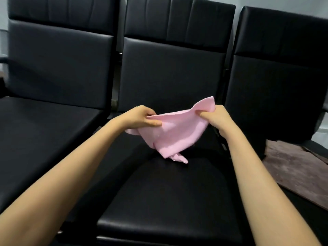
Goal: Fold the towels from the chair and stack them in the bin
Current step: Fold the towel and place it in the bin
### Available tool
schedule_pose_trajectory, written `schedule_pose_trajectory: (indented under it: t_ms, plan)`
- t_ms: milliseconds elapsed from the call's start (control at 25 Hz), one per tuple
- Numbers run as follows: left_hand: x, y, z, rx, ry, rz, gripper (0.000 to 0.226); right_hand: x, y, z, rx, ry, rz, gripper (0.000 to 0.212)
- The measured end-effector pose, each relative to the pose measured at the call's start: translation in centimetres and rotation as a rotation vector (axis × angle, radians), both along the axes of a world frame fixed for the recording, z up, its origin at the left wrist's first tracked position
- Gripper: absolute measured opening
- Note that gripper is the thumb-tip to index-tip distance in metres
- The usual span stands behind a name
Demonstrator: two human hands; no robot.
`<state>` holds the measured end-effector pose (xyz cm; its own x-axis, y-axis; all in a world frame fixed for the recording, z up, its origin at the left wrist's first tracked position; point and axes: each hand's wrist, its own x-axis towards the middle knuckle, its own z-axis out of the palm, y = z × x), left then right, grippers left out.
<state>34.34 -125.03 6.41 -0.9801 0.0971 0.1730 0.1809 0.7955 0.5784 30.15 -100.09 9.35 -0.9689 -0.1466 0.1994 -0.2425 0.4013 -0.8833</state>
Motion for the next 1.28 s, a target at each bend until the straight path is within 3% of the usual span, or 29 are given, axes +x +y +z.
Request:
schedule_pose_trajectory:
  t_ms: [80, 200, 360, 440, 520, 640, 720, 800, 960, 1080, 1160, 1280]
  plan:
    - [0.6, -0.8, 0.5, -0.164, -0.237, -0.061, 0.024, -0.1, 0.0, 0.1, 0.061, -0.015, 0.062, 0.014]
    - [0.8, -1.6, 0.9, -0.406, -0.258, 0.056, 0.010, -0.2, 0.2, 0.2, 0.099, 0.001, 0.078, 0.022]
    - [1.0, -3.1, 2.5, -0.219, -0.022, 0.261, 0.015, -1.0, 1.5, 0.6, 0.173, -0.108, -0.079, 0.011]
    - [1.3, -3.6, 3.2, -0.131, -0.020, 0.318, 0.019, -1.6, 1.9, 0.7, 0.042, -0.250, -0.087, 0.012]
    - [1.9, -3.3, 3.9, 0.085, -0.116, 0.299, 0.025, -1.7, 1.7, 0.9, -0.205, -0.360, -0.060, 0.016]
    - [2.0, -2.5, 4.7, 0.694, -0.240, 0.313, 0.025, -1.7, 1.3, 1.1, -0.440, -0.415, -0.005, 0.018]
    - [1.6, -2.7, 4.8, 1.101, -0.263, 0.340, 0.017, -2.0, 0.6, 0.9, -0.527, -0.369, 0.002, 0.017]
    - [0.9, -3.1, 4.3, 1.313, -0.135, 0.284, 0.018, -2.4, -0.4, 0.6, -0.634, -0.231, 0.027, 0.022]
    - [0.3, -3.2, 3.3, 1.174, 0.351, 0.112, 0.029, -2.7, -1.9, 0.1, -0.637, 0.085, 0.052, 0.027]
    - [1.0, -3.9, 2.8, 0.773, 0.488, 0.104, 0.020, -2.5, -1.7, 0.1, -0.495, 0.215, 0.020, 0.028]
    - [1.9, -4.6, 2.7, 0.545, 0.398, 0.149, 0.020, -2.3, -0.8, 0.4, -0.224, 0.223, 0.055, 0.035]
    - [3.1, -5.9, 2.4, 0.178, -0.134, 0.179, 0.025, -1.8, 1.5, 0.8, 0.250, -0.068, 0.262, 0.035]
